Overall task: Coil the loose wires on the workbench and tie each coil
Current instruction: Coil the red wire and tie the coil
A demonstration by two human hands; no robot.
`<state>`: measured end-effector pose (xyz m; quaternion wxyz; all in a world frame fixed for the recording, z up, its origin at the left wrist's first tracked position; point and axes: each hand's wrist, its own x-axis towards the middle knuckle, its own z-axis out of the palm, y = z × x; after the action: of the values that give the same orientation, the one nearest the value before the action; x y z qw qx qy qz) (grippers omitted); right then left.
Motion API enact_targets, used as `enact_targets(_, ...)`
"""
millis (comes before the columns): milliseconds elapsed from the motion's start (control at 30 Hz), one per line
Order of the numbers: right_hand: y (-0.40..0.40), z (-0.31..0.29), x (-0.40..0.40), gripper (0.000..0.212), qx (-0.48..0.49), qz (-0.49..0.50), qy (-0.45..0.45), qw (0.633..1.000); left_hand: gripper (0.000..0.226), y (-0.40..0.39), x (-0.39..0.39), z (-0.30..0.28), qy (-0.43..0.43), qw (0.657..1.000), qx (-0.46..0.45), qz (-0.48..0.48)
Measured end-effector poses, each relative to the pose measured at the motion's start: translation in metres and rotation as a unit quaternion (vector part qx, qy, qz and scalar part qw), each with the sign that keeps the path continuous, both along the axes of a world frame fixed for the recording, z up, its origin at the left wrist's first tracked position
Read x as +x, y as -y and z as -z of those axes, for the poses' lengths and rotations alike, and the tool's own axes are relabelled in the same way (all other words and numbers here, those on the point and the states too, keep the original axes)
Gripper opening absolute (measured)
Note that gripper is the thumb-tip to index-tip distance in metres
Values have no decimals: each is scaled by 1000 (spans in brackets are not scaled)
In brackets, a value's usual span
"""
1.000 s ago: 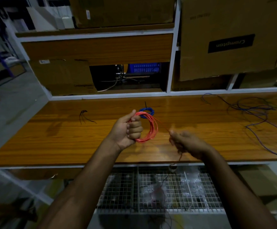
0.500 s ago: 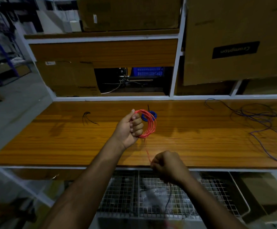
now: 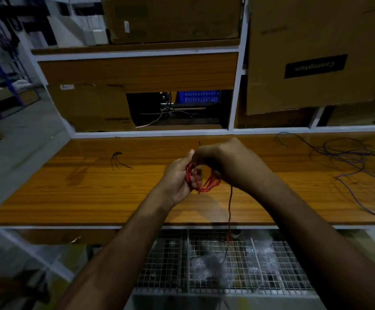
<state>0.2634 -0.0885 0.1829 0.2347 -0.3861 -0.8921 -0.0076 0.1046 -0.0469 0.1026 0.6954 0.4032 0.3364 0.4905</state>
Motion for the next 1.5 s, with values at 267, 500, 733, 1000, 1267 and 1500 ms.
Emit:
enact_targets(267, -13, -10, -5, 26, -38, -43, -19, 998, 29, 5, 6, -6, -28, 999, 17, -12)
enact_targets(500, -33, -15, -2, 19, -17, 85, 1, 996, 43, 5, 5, -6, 67, 993, -47, 85)
enact_targets(733, -63, 20, 57, 41, -375, 44, -193, 906, 43, 1, -16, -15, 112, 984, -63, 121)
enact_targets(1000, -44, 145, 127, 25, -634, 36, -466, 616, 48, -10, -30, -14, 190, 978, -73, 41)
enact_targets(1267, 22, 144, 34, 5, -438, 219, -310, 815, 52, -16, -20, -6, 180, 981, -75, -2)
enact_targets(1500, 41, 47, -7, 28, -286, 13, 28, 958, 45, -13, -7, -1, 100, 993, -57, -18)
